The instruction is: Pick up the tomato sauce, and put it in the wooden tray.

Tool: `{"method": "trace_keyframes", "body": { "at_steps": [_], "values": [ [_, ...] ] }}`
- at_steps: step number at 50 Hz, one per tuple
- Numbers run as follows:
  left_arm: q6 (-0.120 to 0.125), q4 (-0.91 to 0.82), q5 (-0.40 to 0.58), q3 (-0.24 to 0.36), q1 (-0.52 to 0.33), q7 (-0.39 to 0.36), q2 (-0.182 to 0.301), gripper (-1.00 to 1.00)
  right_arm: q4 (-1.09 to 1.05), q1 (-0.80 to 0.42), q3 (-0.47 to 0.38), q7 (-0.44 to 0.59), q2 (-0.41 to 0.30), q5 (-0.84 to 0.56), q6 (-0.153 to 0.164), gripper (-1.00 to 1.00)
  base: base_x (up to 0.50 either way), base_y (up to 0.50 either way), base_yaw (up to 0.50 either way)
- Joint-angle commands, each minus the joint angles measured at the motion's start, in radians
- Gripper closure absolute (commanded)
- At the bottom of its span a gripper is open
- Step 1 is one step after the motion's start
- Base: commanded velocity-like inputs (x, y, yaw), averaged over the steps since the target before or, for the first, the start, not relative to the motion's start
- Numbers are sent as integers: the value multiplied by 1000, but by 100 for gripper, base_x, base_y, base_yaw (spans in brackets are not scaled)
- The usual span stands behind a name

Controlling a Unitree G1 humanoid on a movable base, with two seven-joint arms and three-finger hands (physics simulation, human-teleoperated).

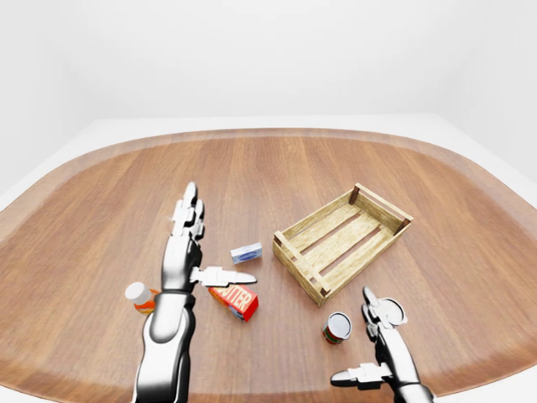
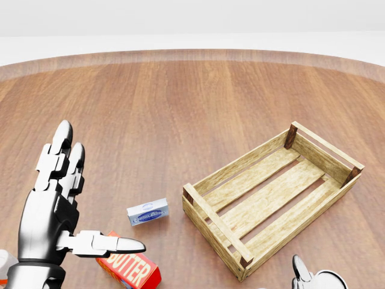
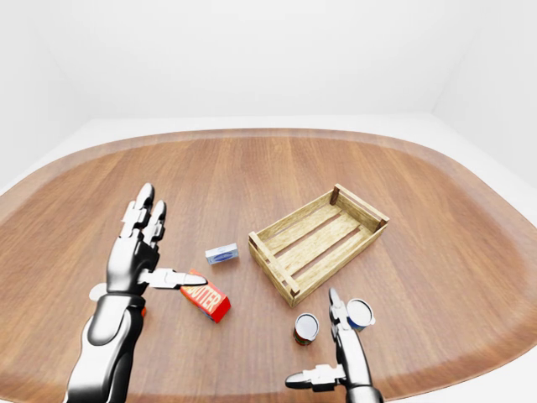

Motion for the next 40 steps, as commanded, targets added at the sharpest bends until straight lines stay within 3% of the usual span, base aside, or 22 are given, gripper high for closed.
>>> {"method": "trace_keyframes", "body": {
  "at_steps": [1,40],
  "values": [
    [0,5,3,-3,1,0,0,-100,60,-46,-6,-26,-15,-3,0,-100,0,0,0],
    [0,14,12,-14,11,-3,-1,-100,170,-148,97,-147,-55,-41,0,-100,0,0,0]
  ]
}}
